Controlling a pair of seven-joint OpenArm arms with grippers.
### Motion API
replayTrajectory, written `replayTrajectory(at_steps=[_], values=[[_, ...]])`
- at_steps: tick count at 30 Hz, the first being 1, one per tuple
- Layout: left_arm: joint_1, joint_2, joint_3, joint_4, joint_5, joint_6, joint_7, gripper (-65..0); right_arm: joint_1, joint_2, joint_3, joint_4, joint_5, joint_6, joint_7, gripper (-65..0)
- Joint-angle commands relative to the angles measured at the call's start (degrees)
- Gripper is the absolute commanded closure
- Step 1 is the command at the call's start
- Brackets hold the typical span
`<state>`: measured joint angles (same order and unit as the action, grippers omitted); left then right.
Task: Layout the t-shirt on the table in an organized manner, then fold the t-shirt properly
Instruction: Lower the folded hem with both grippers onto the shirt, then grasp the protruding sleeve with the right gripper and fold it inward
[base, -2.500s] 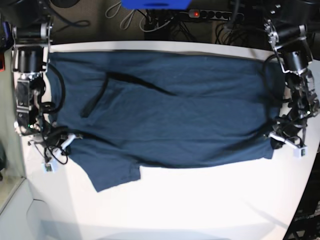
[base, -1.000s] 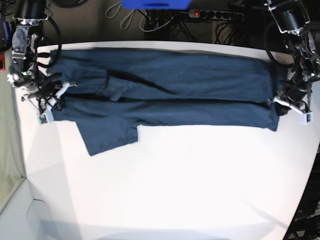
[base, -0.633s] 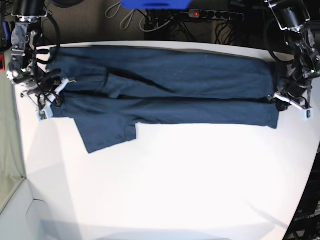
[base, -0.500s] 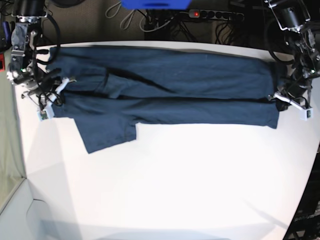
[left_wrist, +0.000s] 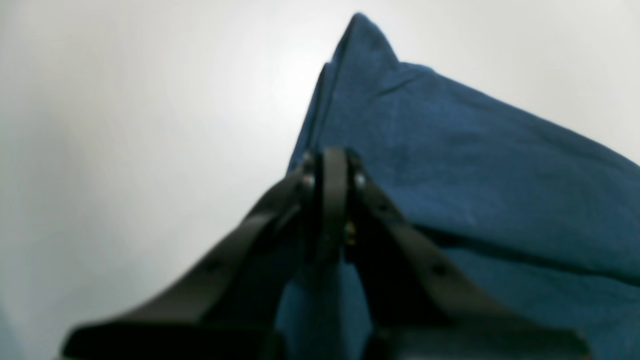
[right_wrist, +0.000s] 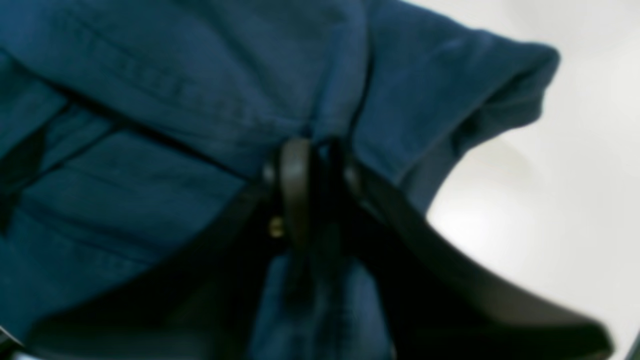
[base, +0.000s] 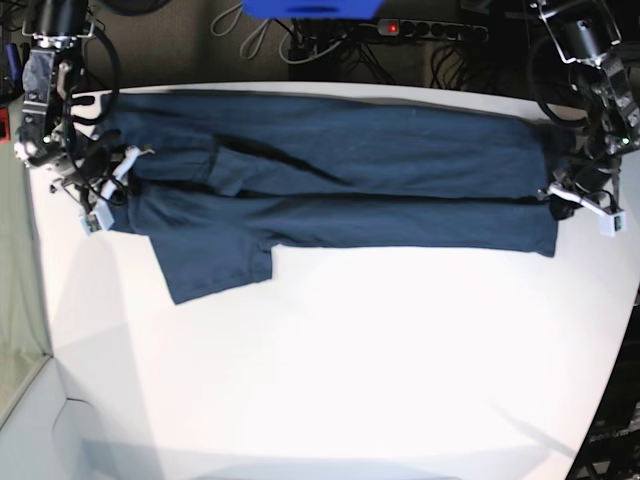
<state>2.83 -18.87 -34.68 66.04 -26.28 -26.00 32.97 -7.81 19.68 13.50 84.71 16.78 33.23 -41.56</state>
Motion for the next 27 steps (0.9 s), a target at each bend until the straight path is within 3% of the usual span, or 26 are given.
replayTrajectory(at_steps=[1, 7, 10, 15, 21, 27], values=[[-0.32, -0.77, -0.01, 0.29, 0.92, 0.37, 1.27, -1.0, 0.21, 0.93, 0.26, 0.61, -0.12, 0.48, -0.68, -19.8], [-0.32, -0.77, 0.08, 0.38, 0.66, 0.37, 1.36, -1.1, 0.21, 1.55, 5.71, 6.33, -0.12, 0.48, -1.65, -29.8], [-0.32, -0.77, 0.08, 0.38, 0.66, 0.37, 1.36, -1.1, 0.91, 1.46, 9.23, 11.16, -0.12, 0.48, -4.46, -30.8], [-0.24, -0.51, 0.08, 0.38, 0.66, 0.37, 1.36, -3.7, 5.04, 1.20, 9.32, 16.44, -0.03, 0.48, -8.59, -31.0], [-0.06, -0.42, 0.08, 0.38, 0.83, 0.37, 1.36, -20.4, 14.36, -2.58, 1.23, 12.92, -0.03, 0.39, -13.25, -31.0], [-0.06, -0.34, 0.08, 0.38, 0.83, 0.37, 1.36, -20.2, 24.91, -5.66, -5.63, -4.14, -0.20, 0.13, -10.00, -31.0]])
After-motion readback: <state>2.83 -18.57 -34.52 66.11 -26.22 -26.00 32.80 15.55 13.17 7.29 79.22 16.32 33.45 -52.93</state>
